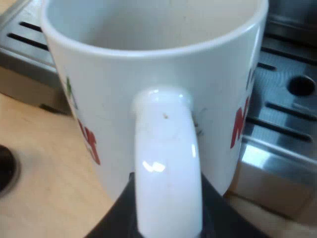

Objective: Remove mug from coffee machine

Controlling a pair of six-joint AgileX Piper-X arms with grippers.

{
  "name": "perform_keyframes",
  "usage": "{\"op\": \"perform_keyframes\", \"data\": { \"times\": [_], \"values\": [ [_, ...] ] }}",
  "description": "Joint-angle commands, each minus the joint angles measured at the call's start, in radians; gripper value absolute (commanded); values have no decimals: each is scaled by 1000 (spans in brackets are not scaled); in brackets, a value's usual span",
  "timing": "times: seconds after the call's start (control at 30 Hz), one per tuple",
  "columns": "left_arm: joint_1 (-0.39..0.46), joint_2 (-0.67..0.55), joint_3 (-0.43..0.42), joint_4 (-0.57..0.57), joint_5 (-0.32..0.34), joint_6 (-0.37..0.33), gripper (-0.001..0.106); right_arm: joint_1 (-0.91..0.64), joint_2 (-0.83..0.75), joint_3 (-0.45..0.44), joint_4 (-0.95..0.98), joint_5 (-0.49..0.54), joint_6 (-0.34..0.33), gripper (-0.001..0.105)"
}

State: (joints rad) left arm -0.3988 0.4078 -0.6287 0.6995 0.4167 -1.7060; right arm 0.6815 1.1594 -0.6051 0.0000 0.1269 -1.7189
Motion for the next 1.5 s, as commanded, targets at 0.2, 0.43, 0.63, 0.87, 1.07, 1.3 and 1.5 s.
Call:
{"op": "perform_keyframes", "data": {
  "times": [0.2, 0.43, 0.63, 0.87, 1.07, 1.3, 1.5],
  "values": [
    [-5, 1, 3, -15, 8, 5, 87, 1, -175, 64, -18, 102, 4, 0],
    [-5, 1, 3, -15, 8, 5, 87, 1, -268, 75, 34, 318, 74, 0],
    [-5, 1, 3, -15, 8, 5, 87, 1, -286, 75, 117, 470, 86, 0],
    [-5, 1, 3, -15, 8, 5, 87, -29, -286, 82, 117, 675, 219, 0],
    [-5, 1, 3, -15, 8, 5, 87, -135, -286, 132, 87, 662, 303, 0],
    [-5, 1, 3, -15, 8, 5, 87, -253, -286, 191, -20, 501, 300, 0],
    [-5, 1, 3, -15, 8, 5, 87, -307, -233, 243, -180, 344, 118, 0]
  ]
}}
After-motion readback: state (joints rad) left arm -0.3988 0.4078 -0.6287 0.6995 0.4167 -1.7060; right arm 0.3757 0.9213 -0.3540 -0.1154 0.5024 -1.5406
